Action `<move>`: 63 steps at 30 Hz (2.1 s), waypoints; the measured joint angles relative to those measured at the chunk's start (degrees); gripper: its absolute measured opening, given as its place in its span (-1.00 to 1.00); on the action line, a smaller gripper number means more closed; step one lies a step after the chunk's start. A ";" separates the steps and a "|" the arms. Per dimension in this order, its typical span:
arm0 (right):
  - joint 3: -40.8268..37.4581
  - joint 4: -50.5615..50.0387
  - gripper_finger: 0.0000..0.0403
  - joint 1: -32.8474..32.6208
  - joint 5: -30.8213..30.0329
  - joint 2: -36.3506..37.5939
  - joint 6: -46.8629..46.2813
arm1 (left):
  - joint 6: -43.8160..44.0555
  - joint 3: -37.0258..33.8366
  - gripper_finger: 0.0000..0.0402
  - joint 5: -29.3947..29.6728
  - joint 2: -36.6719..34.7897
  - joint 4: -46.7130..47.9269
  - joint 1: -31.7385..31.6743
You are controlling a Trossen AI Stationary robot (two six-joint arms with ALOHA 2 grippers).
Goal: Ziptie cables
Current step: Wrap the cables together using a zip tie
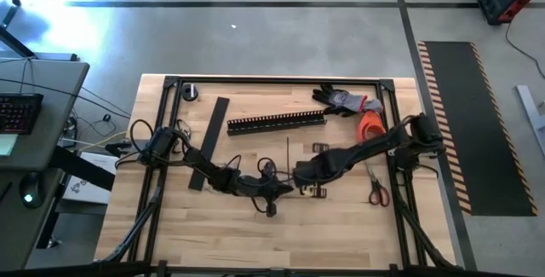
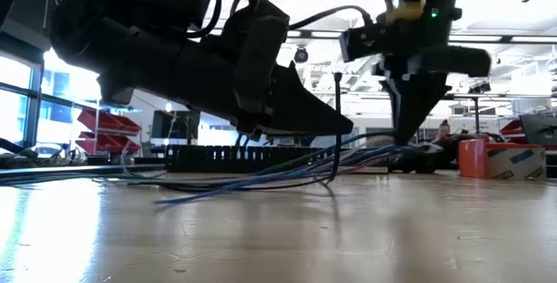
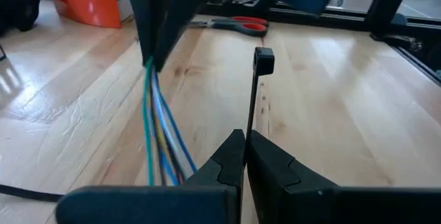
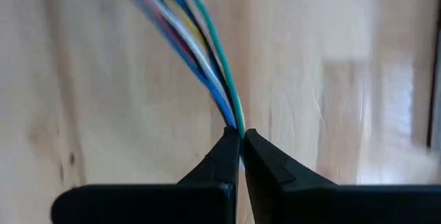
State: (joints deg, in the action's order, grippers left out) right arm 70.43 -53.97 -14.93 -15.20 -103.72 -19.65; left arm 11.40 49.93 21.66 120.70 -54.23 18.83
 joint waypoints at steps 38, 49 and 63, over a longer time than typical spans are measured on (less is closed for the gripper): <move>-4.80 21.98 0.14 -14.82 -9.15 4.44 -0.68 | -0.58 0.00 -1.00 -0.42 -0.02 0.87 0.75; -23.81 70.93 -0.03 -14.25 -13.42 5.86 2.87 | -0.59 0.00 -1.00 -0.45 -0.09 0.88 0.79; -18.71 65.16 -0.96 -12.04 -14.80 5.90 6.08 | -0.55 0.00 -1.00 -0.49 -0.09 0.89 0.77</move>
State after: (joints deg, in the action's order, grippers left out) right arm 51.72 11.19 -26.96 -30.00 -97.82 -13.56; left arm 10.85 49.93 21.17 120.62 -53.34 19.59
